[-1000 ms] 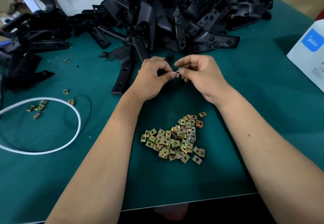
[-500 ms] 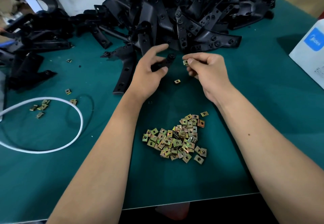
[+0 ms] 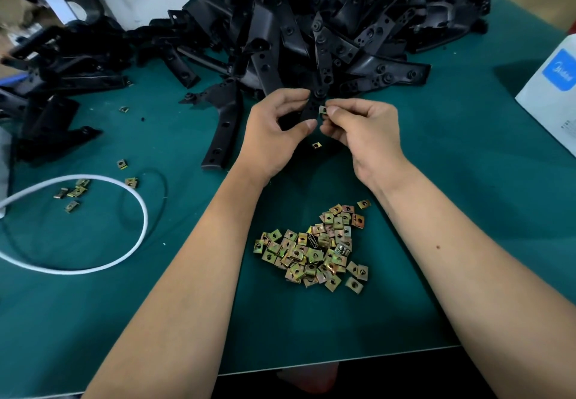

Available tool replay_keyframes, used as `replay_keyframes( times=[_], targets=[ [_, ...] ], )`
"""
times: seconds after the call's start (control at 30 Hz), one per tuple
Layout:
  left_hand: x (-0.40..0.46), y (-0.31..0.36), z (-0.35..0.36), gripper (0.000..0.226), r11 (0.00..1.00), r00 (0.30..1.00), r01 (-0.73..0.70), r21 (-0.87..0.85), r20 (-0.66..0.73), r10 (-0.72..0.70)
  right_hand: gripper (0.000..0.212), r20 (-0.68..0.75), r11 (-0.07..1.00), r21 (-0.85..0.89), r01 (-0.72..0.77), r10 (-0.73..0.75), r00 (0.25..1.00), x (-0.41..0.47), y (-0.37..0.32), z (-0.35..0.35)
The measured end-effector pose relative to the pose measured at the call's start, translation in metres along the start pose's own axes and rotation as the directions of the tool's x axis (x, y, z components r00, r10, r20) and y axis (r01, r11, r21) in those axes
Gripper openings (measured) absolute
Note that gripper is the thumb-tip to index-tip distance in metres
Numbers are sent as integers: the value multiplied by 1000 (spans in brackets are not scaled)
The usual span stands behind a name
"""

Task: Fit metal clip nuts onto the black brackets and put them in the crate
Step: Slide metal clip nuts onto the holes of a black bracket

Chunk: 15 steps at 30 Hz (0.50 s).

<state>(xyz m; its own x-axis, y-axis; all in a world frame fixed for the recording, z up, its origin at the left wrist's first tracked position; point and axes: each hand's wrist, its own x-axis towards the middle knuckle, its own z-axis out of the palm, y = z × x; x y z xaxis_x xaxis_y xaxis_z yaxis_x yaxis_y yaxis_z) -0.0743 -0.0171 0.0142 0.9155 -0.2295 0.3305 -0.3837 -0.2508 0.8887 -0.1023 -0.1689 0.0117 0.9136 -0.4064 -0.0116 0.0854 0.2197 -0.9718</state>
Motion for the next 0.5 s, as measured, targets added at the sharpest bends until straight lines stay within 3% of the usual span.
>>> replay_keyframes(
  times=[0.23,0.5],
  targets=[
    [0,0,1,40,1000,1000,-2,11,-16,2,13,-65,999,42,-22,25,998,-1,1,2],
    [0,2,2,39,1000,1000,5,21,-29,-5,10,-7,999,26,-20,20,1000,-2,1,1]
  ],
)
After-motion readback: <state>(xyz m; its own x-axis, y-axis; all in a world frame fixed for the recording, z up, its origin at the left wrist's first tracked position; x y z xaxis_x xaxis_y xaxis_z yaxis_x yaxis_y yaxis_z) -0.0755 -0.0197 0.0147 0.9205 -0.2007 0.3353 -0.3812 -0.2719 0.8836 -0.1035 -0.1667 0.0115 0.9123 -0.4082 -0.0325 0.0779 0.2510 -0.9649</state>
